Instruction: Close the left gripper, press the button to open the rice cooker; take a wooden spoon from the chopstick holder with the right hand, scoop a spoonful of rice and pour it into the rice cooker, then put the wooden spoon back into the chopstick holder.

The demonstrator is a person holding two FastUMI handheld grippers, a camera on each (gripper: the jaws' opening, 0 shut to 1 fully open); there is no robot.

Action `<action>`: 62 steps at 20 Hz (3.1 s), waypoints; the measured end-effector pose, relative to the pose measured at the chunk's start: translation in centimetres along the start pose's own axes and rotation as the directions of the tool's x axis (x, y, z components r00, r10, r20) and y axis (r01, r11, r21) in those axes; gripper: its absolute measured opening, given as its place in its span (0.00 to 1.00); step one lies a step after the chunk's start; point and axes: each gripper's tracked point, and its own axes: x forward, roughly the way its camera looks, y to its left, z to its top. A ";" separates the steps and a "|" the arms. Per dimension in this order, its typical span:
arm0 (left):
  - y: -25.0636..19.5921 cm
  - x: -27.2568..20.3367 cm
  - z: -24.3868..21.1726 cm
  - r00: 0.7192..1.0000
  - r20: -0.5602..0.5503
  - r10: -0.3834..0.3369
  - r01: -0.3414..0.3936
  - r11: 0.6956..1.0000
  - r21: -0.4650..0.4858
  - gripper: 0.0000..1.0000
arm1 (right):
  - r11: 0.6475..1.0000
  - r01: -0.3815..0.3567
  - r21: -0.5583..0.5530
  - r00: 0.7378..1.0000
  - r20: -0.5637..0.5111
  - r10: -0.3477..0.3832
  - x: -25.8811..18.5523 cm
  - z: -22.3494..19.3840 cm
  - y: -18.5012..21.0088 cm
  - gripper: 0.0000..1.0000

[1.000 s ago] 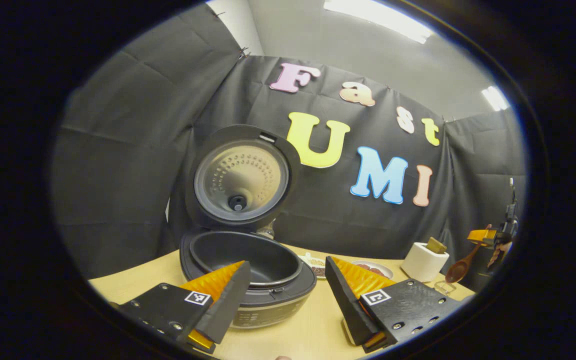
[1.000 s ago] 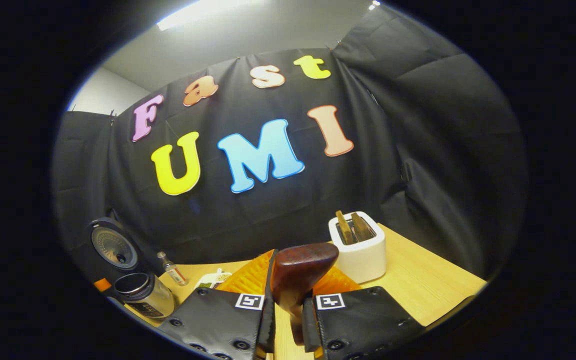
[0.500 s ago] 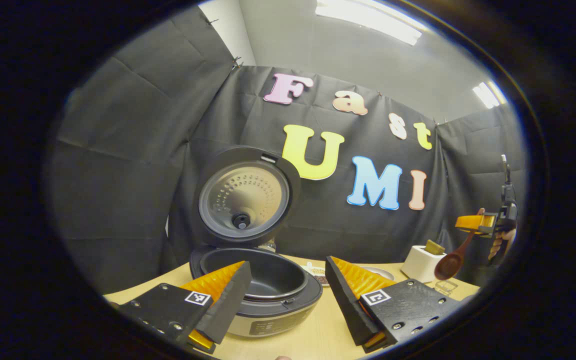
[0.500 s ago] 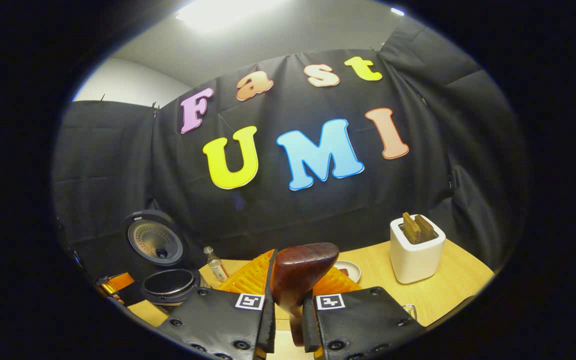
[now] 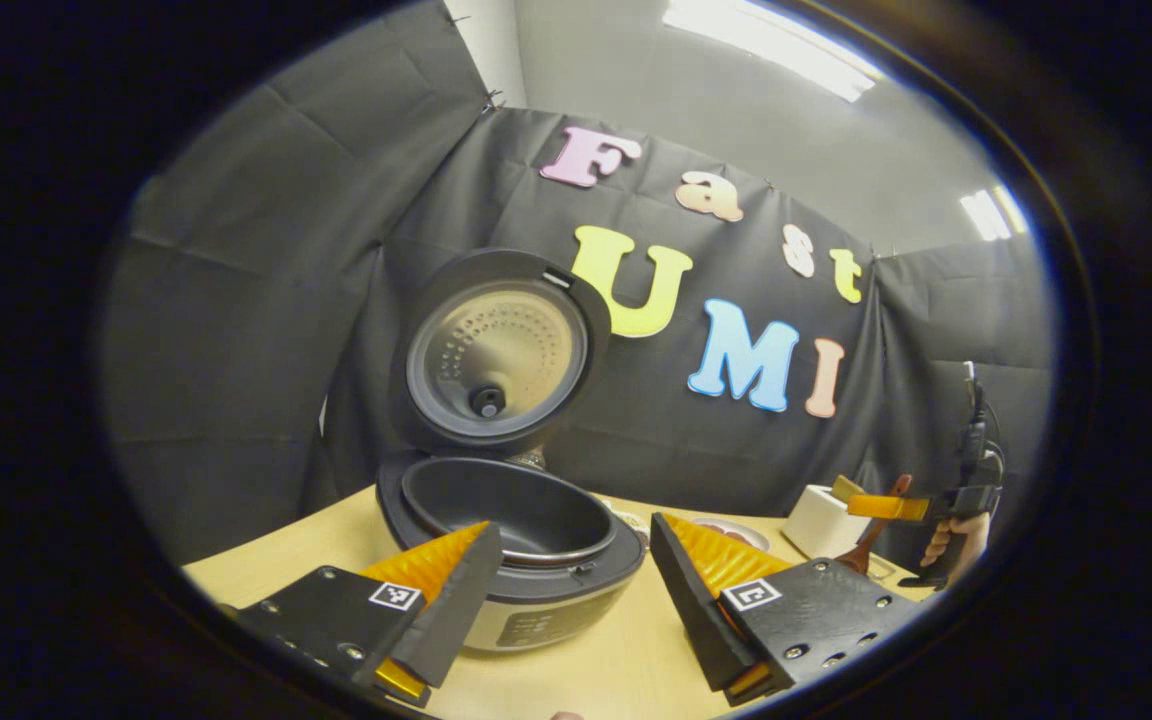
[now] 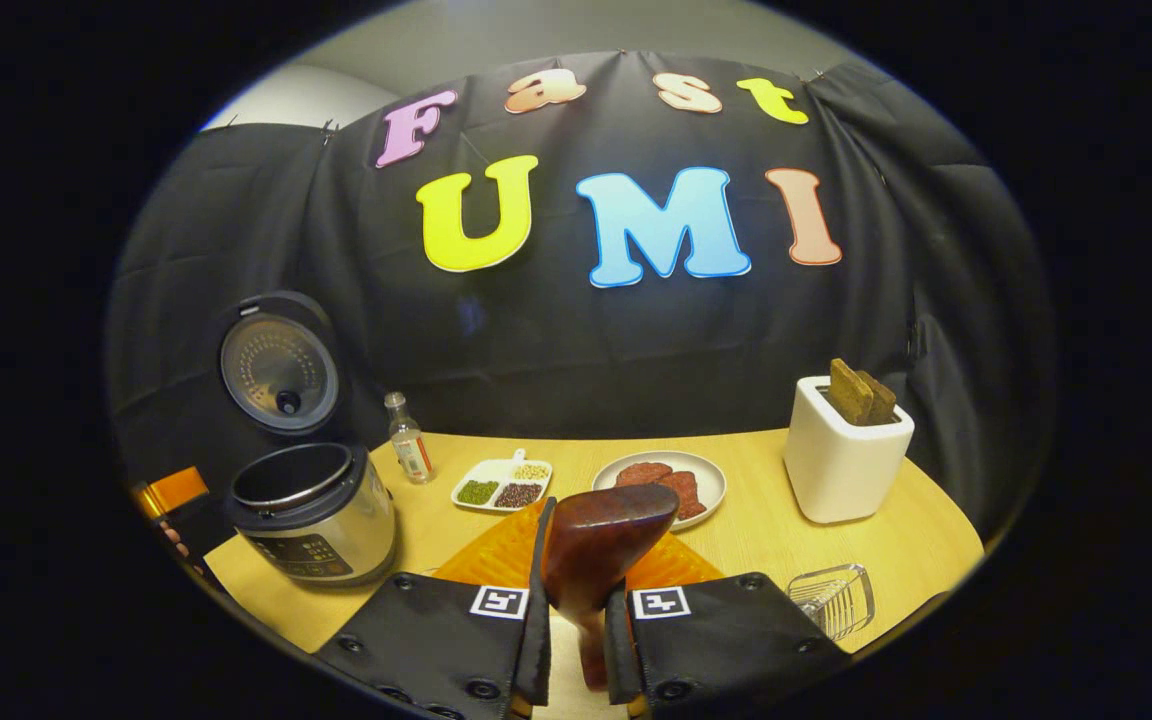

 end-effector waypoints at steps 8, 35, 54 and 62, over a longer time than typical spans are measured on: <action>0.5 -0.8 -0.6 1.000 -0.006 0.005 -0.005 1.000 -0.013 0.93 | 0.998 0.010 -0.054 0.999 -0.041 -0.012 1.3 -2.5 2.0 0.24; 0.6 -1.3 -1.5 1.000 -0.017 0.020 -0.020 1.000 -0.008 0.93 | 0.806 -0.133 0.577 0.973 -0.079 0.217 2.1 -5.5 4.5 0.23; 0.8 -0.8 -1.5 0.997 0.005 0.074 -0.074 0.997 -0.013 0.93 | 0.397 -0.102 0.912 0.987 0.042 0.156 3.5 -2.7 -3.5 0.24; 1.5 -0.9 -1.4 0.995 0.024 0.101 -0.100 0.994 -0.043 0.93 | 0.287 -0.164 0.944 0.975 0.111 0.192 4.9 1.8 0.4 0.23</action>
